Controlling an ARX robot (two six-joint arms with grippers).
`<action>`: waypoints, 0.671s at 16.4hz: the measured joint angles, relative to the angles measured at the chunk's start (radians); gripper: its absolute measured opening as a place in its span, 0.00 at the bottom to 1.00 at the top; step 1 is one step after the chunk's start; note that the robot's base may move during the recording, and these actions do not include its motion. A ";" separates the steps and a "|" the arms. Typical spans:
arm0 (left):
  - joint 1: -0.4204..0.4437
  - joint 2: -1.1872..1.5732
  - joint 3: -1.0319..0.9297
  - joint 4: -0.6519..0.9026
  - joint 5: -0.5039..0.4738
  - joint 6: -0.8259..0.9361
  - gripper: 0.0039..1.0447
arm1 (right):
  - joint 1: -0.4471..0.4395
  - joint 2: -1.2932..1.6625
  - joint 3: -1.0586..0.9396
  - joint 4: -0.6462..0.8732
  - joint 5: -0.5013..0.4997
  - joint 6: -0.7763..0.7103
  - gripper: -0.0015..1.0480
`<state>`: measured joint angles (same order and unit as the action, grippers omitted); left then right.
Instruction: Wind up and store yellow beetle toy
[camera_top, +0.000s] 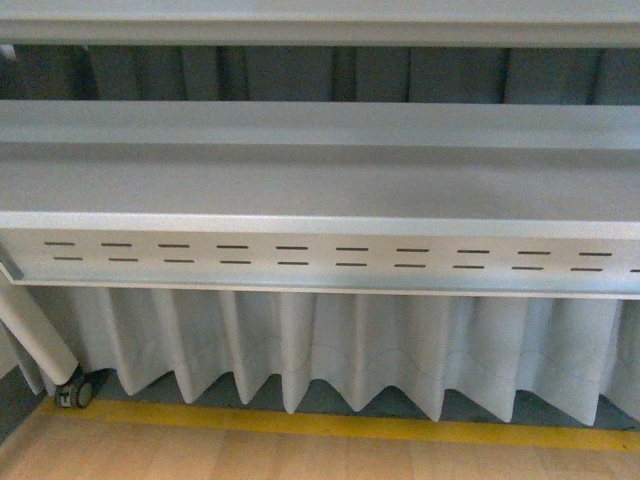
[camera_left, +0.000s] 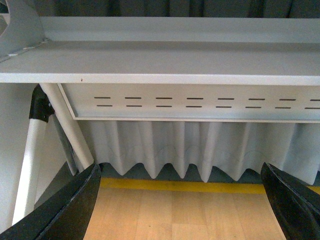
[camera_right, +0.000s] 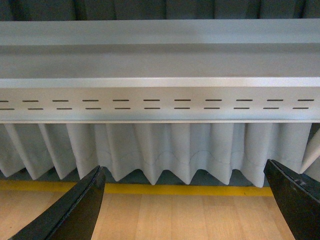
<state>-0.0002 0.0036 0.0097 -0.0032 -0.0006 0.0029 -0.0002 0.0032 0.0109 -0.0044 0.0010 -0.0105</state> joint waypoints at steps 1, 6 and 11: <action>0.000 0.000 0.000 0.000 0.000 0.000 0.94 | 0.000 0.000 0.000 0.000 0.000 0.000 0.94; 0.000 0.000 0.000 0.000 0.000 0.000 0.94 | 0.000 0.000 0.000 0.000 0.000 0.000 0.94; 0.000 0.000 0.000 -0.001 0.001 0.000 0.94 | 0.000 0.000 0.000 0.000 0.000 0.000 0.94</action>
<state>-0.0002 0.0036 0.0097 -0.0040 0.0002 0.0029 -0.0002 0.0032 0.0109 -0.0040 0.0006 -0.0105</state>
